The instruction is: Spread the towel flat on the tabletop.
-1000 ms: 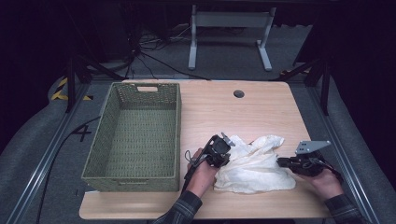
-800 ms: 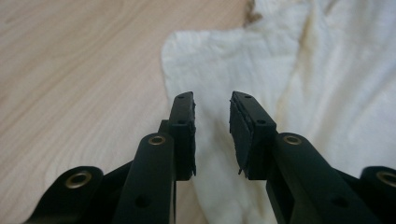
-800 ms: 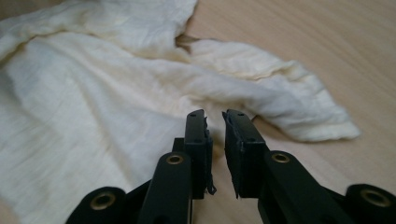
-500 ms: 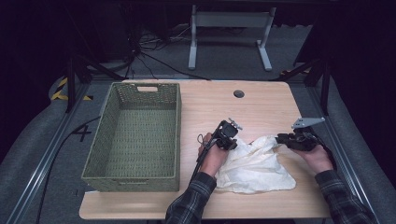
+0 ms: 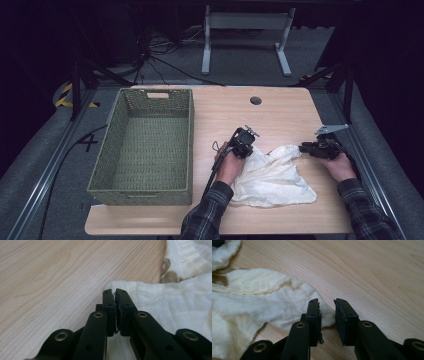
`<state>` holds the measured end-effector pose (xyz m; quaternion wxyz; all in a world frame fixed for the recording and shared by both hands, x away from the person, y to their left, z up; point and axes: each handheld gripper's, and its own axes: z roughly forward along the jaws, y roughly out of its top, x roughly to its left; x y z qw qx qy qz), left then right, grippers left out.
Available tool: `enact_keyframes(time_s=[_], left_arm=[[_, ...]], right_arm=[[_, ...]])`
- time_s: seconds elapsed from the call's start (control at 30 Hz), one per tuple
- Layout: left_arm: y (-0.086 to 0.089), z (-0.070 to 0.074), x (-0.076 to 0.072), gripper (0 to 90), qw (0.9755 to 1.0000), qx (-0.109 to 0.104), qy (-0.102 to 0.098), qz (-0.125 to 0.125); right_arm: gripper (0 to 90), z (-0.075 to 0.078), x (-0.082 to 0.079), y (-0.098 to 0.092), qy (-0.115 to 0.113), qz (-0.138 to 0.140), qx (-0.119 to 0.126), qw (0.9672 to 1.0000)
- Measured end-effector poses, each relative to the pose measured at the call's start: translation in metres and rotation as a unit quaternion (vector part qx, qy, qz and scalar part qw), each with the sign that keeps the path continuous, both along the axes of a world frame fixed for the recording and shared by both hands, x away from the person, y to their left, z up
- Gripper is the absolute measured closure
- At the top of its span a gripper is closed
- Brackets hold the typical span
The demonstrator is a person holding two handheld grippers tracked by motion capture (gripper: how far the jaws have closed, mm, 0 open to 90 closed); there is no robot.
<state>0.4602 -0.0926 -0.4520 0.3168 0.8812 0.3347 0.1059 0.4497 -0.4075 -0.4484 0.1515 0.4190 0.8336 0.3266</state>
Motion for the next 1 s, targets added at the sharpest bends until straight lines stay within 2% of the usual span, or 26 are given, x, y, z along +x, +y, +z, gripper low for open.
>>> enact_keyframes(time_s=[0.07,0.2,0.27,0.37,0.47,0.63,0.67,0.73,0.77,0.83,0.9,0.97,1.0], left_arm=[[0.002,0.001,0.000,87.9,1.0000,0.003,0.002,0.004],[0.011,0.004,0.002,88.5,0.9996,0.008,-0.007,0.025],[0.018,0.007,0.004,88.6,0.9992,0.001,-0.010,0.039],[0.029,0.013,0.008,88.7,0.9977,-0.005,-0.020,0.064],[0.039,0.017,0.013,88.7,0.9952,-0.003,-0.032,0.092],[0.056,0.020,0.019,88.7,0.9883,0.003,-0.052,0.143],[0.056,0.020,0.019,88.7,0.9883,0.003,-0.052,0.143],[0.064,0.020,0.021,88.7,0.9823,0.007,-0.067,0.175],[0.067,0.019,0.022,88.3,0.9814,0.002,-0.062,0.182],[0.068,0.015,0.024,87.9,0.9790,0.014,-0.060,0.194],[0.066,0.013,0.022,84.0,0.9808,0.009,-0.056,0.187],[0.063,0.014,0.018,80.7,0.9840,0.010,-0.048,0.171],[0.061,0.015,0.015,79.0,0.9868,0.001,-0.038,0.158]], right_arm=[[75.0,0.000,0.000,-0.001,0.003,-0.002,0.006,1.0000],[85.9,0.000,-0.002,0.000,-0.001,0.004,0.004,1.0000],[87.8,0.000,-0.002,0.001,-0.006,0.002,0.000,1.0000],[88.4,0.002,-0.001,0.003,-0.014,0.001,-0.007,0.9999],[88.4,0.006,0.001,0.007,-0.032,0.000,-0.004,0.9995],[88.4,0.013,0.007,0.015,-0.057,0.004,0.008,0.9983],[88.4,0.013,0.007,0.015,-0.057,0.004,0.008,0.9983],[86.6,0.015,0.012,0.020,-0.065,0.008,0.014,0.9977],[82.0,0.015,0.014,0.023,-0.070,0.011,0.019,0.9973],[80.5,0.015,0.013,0.025,-0.069,0.013,0.023,0.9973],[80.6,0.014,0.011,0.027,-0.066,0.020,0.018,0.9975],[83.5,0.014,0.007,0.028,-0.058,0.029,0.019,0.9977],[84.7,0.014,0.005,0.028,-0.053,0.032,0.022,0.9979]])
